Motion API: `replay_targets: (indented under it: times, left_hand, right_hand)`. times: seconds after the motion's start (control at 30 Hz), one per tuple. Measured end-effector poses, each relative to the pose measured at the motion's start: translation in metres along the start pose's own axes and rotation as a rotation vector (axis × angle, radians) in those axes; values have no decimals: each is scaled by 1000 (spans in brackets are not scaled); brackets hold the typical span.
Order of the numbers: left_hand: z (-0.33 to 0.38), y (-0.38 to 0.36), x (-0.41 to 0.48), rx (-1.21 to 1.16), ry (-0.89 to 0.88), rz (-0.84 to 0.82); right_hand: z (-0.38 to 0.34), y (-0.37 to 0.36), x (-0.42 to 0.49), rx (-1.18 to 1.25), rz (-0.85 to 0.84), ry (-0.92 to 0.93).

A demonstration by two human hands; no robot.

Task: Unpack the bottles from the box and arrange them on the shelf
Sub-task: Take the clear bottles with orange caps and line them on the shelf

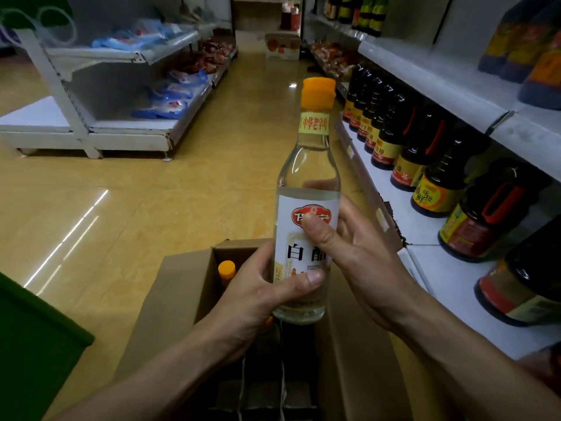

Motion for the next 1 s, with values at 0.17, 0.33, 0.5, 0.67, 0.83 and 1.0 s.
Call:
replay_targets:
  times: [0.17,0.33,0.5,0.67,0.83,1.0]
  left_hand:
    - [-4,-4,-8,-30,93,36]
    - [17,-11,-28,-43,175,71]
    - [59,-21,-44,-40,226,78]
    - [116,-33,-56,-41,272,72]
    - [190,-51,-64,-31,283,89]
    - [277,-72,-73,-42,257,113]
  right_hand:
    - [7,-1,-5,-18,74,-115]
    - [-11,-12,-13,-13,103,-231]
    - [-60,-23,-19,6,149,-255]
    - [-123,-26,-18,14,134,-294]
    - [-199,-25,-8,-4,117,-309]
    - [-286,-23,0,8,94,-319]
Point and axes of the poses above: each hand's wrist, its own x-axis towards the middle knuckle, its own y-axis out of the back of the hand, z = x × y, the point moved 2 cm from there along x, towards the middle knuckle, and after that the axes turned 4 degrees about -z, right-handed, at the moved point
